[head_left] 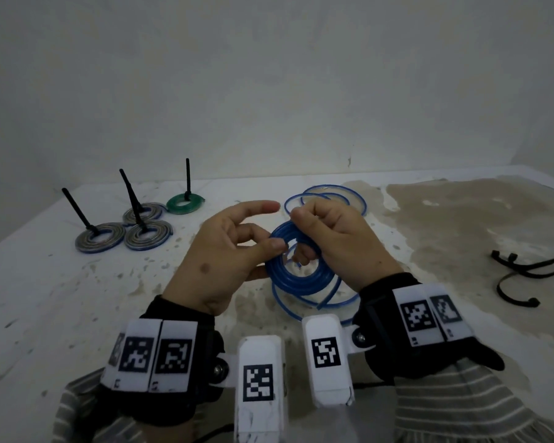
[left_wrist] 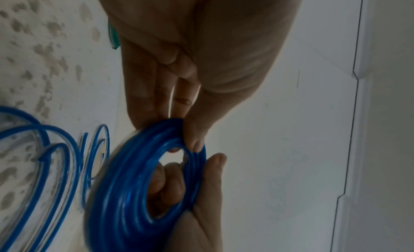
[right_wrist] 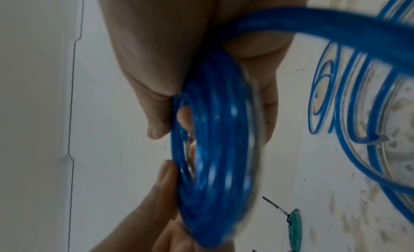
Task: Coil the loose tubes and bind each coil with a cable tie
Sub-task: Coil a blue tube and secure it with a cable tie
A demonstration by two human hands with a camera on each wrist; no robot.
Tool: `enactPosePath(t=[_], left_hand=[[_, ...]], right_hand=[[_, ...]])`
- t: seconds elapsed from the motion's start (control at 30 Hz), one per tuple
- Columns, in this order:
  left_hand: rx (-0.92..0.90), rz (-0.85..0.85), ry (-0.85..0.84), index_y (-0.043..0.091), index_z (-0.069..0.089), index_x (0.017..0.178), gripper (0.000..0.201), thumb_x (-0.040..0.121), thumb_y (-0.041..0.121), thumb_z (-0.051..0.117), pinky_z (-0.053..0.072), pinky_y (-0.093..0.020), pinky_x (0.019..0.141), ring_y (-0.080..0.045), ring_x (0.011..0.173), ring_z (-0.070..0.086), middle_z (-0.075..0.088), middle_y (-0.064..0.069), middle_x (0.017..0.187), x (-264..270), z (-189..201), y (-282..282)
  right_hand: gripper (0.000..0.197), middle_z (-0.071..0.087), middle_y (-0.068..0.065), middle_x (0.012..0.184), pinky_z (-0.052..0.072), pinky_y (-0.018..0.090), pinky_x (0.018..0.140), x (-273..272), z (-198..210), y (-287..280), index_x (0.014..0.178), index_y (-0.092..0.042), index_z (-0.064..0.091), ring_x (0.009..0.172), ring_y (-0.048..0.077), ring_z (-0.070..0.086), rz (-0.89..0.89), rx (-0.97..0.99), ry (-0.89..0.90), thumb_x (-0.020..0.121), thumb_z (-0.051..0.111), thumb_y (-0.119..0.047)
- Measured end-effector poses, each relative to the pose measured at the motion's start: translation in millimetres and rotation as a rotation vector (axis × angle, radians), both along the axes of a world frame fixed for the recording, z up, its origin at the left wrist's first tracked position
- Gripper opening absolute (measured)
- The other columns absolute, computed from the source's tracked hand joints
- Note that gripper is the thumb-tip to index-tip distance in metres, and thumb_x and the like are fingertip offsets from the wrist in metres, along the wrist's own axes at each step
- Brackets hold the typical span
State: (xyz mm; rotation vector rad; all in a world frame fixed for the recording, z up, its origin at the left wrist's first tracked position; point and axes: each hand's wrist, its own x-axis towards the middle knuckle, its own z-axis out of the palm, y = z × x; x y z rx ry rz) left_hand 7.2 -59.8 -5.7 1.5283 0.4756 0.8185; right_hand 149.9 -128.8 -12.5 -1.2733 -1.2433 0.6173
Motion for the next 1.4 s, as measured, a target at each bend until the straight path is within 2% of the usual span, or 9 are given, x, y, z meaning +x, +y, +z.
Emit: enactPosePath(t=[0.17, 0.33, 0.6, 0.73, 0.87, 1.03, 1.17, 1.3, 1.4], left_hand=[[-0.085, 0.106, -0.133, 0.019, 0.053, 0.104, 0.033, 0.08, -0.003, 0.06, 0.054, -0.027, 0.054, -0.012, 0.061, 0.065, 0.059, 0.001, 0.055, -0.4, -1.0, 6.5], [-0.178, 0.02, -0.124, 0.018, 0.054, 0.102, 0.032, 0.076, 0.0, 0.06, 0.054, -0.027, 0.055, -0.013, 0.062, 0.066, 0.064, -0.004, 0.064, 3.1, -5.3, 4.1], [-0.077, -0.145, 0.137, 0.027, 0.049, 0.125, 0.072, 0.058, 0.01, 0.068, 0.055, -0.027, 0.053, -0.019, 0.071, 0.07, 0.073, -0.009, 0.083, -9.4, 3.8, 5.4], [-0.034, -0.097, 0.167, 0.03, 0.043, 0.131, 0.083, 0.054, 0.017, 0.072, 0.051, -0.026, 0.045, -0.022, 0.072, 0.071, 0.073, -0.011, 0.091, -7.8, 6.3, 0.5], [-0.002, -0.036, 0.163, 0.03, 0.044, 0.132, 0.081, 0.057, 0.018, 0.072, 0.051, -0.026, 0.048, -0.019, 0.066, 0.069, 0.073, -0.012, 0.081, -5.4, 6.3, -2.8], [-0.049, 0.1, 0.069, 0.031, 0.041, 0.13, 0.065, 0.076, 0.005, 0.067, 0.051, -0.025, 0.048, -0.016, 0.061, 0.068, 0.073, -0.006, 0.071, -1.8, 3.6, -0.5], [-0.106, 0.188, -0.008, 0.029, 0.043, 0.124, 0.056, 0.08, 0.002, 0.064, 0.049, -0.024, 0.044, -0.015, 0.057, 0.067, 0.071, -0.004, 0.065, 0.1, 1.6, 1.6], [-0.178, 0.142, -0.008, 0.024, 0.046, 0.125, 0.053, 0.08, 0.003, 0.064, 0.051, -0.026, 0.044, -0.016, 0.056, 0.067, 0.071, -0.005, 0.065, 3.0, -0.8, 0.7], [-0.224, 0.115, -0.018, 0.023, 0.047, 0.127, 0.054, 0.08, 0.003, 0.064, 0.05, -0.026, 0.044, -0.016, 0.057, 0.067, 0.071, -0.004, 0.066, 5.4, -2.0, -0.2]], right_hand=[[0.037, 0.06, 0.0, 0.058, 0.048, 0.035, 0.062, -0.7, -3.3, 3.8, 0.07, -0.014, 0.063, 0.055, 0.015, 0.055, -0.043, -0.021, 0.166, 0.094, 0.042, -0.034], [0.039, 0.056, -0.004, 0.05, 0.046, 0.036, 0.061, 1.1, -2.8, 3.7, 0.066, -0.015, 0.055, 0.054, 0.017, 0.054, -0.119, 0.0, -0.017, 0.097, 0.038, -0.032], [0.041, 0.056, -0.003, 0.051, 0.043, 0.021, 0.055, 4.2, 2.1, -5.3, 0.062, -0.013, 0.052, 0.049, 0.012, 0.052, -0.077, -0.092, -0.197, 0.096, 0.039, -0.031], [0.044, 0.058, 0.005, 0.059, 0.043, 0.028, 0.057, 3.3, 1.1, -4.4, 0.074, 0.001, 0.058, 0.055, 0.018, 0.054, -0.04, -0.16, -0.272, 0.096, 0.039, -0.032], [0.046, 0.056, 0.002, 0.056, 0.042, 0.025, 0.057, 2.0, 0.6, -3.9, 0.069, -0.003, 0.058, 0.052, 0.014, 0.051, -0.04, -0.131, -0.186, 0.096, 0.039, -0.035], [0.047, 0.058, -0.003, 0.058, 0.046, 0.037, 0.067, -2.6, -1.4, -0.5, 0.063, -0.015, 0.058, 0.06, 0.017, 0.054, -0.11, -0.12, -0.005, 0.097, 0.033, -0.037], [0.041, 0.052, -0.002, 0.057, 0.049, 0.03, 0.059, -5.3, -2.3, 4.4, 0.064, -0.015, 0.054, 0.053, 0.01, 0.051, -0.142, -0.1, -0.101, 0.098, 0.036, -0.029], [0.04, 0.051, -0.005, 0.056, 0.039, 0.013, 0.049, -1.6, -4.0, 5.3, 0.062, -0.017, 0.05, 0.045, 0.002, 0.046, -0.201, -0.087, -0.218, 0.098, 0.036, -0.026], [0.039, 0.055, -0.003, 0.058, 0.044, 0.023, 0.056, -0.5, -4.5, 4.8, 0.065, -0.016, 0.051, 0.052, 0.007, 0.051, -0.187, -0.062, -0.188, 0.098, 0.035, -0.026]])
